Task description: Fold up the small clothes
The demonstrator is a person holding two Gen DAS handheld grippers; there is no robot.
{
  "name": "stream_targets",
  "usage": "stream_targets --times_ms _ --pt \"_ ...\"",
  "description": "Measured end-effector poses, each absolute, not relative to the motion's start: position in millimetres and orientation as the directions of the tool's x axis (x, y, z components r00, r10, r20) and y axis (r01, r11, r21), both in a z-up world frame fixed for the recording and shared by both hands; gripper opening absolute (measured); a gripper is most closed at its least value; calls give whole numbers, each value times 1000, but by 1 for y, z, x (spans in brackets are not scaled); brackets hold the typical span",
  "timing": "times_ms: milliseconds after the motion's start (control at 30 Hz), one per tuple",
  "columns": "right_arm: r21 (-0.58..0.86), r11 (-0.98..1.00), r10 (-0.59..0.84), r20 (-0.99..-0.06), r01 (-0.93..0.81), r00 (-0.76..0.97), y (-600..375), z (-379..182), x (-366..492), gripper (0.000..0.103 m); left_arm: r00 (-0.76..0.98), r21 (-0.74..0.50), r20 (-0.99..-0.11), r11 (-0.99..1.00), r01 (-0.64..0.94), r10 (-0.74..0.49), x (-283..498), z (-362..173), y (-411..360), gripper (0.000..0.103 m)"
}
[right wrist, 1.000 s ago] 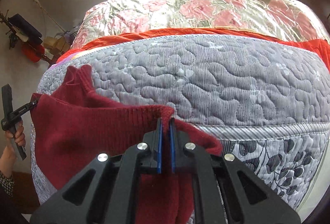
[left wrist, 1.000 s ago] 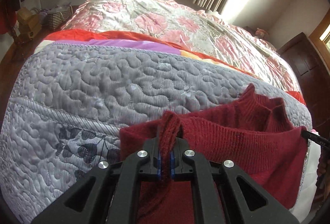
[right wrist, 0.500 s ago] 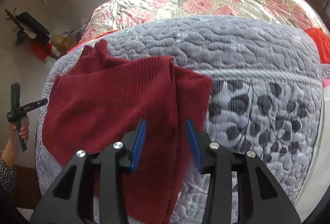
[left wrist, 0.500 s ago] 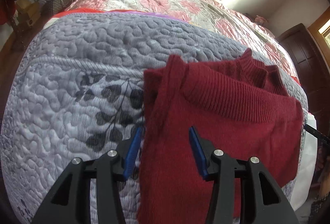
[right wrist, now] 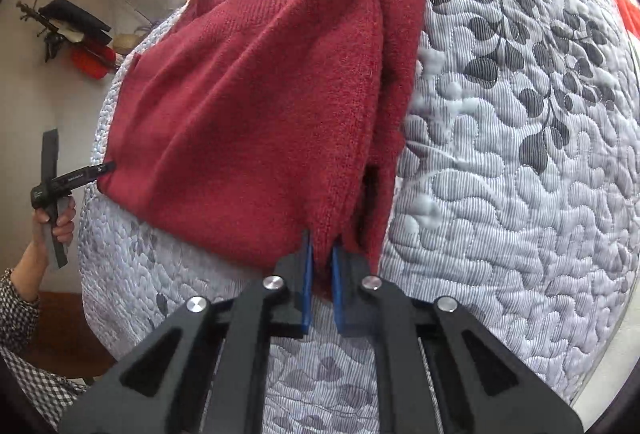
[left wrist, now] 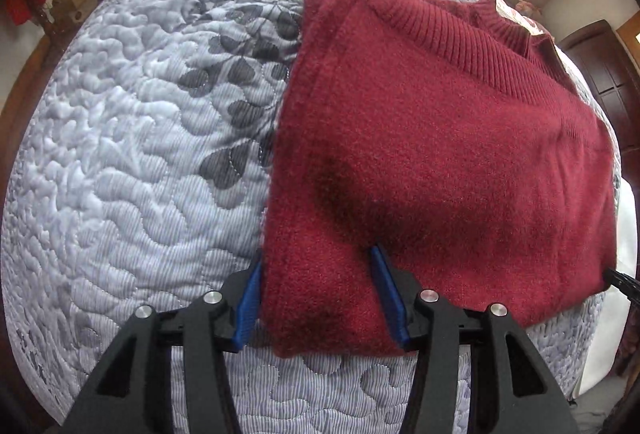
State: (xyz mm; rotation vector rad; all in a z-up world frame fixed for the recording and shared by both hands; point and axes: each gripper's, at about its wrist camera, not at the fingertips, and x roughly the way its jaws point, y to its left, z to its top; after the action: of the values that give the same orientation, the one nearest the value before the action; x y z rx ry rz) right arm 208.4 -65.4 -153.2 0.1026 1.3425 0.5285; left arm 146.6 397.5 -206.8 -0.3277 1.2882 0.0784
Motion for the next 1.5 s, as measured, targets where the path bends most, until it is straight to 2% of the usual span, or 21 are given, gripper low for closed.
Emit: stream_targets --times_ms 100,300,433,467,500,567,733,833,867,900,967,1033,1167,1267,1333,1500 --pt "379 875 432 -891 -301 136 -78 -141 205 7 281 -183 -953 957 -224 -117 148 -207 395 54" --pt "351 899 373 -927 -263 38 -83 -188 201 5 279 -153 -956 965 -214 -90 157 -216 387 56" --pt "333 903 357 -933 -271 44 -80 -184 203 6 275 -121 -960 970 -210 -60 158 -210 375 55" --pt "320 906 347 -936 -277 54 -80 -178 205 10 277 -120 -959 969 -214 -58 159 -203 375 54" --pt "312 905 345 -936 -289 73 -80 -169 207 19 289 -124 -956 968 -218 -58 160 -195 375 54" --pt "284 905 340 -931 -318 136 -82 -147 216 24 346 -141 -936 966 -215 -60 163 -174 371 54" --pt "286 901 373 -894 -325 247 -76 -113 278 24 429 -193 -897 969 -155 -110 198 -147 346 56" --pt "312 905 389 -883 -289 263 -66 -118 325 25 432 -161 -897 979 -128 -90 234 -150 328 56" --pt "310 909 383 -886 -280 262 -63 -122 338 30 426 -157 -900 980 -124 -91 244 -155 323 56" --pt "291 917 361 -896 -272 258 -58 -128 351 42 417 -150 -905 981 -124 -86 252 -160 318 56" --pt "267 929 331 -909 -257 254 -53 -137 371 46 407 -127 -911 985 -117 -69 265 -170 308 56" --pt "299 923 356 -903 -242 243 -52 -143 383 45 388 -125 -919 985 -120 -69 270 -179 301 56" --pt "295 917 357 -906 -267 227 -45 -144 397 16 345 -126 -936 982 -143 -70 279 -198 301 58" --pt "284 912 360 -900 -295 247 -48 -134 393 11 340 -141 -937 978 -157 -80 278 -200 307 62" --pt "290 916 366 -887 -278 281 -54 -128 390 4 341 -150 -936 975 -163 -87 279 -201 310 62" --pt "276 935 330 -909 -224 255 -58 -151 396 4 336 -138 -939 975 -174 -74 284 -206 309 65"
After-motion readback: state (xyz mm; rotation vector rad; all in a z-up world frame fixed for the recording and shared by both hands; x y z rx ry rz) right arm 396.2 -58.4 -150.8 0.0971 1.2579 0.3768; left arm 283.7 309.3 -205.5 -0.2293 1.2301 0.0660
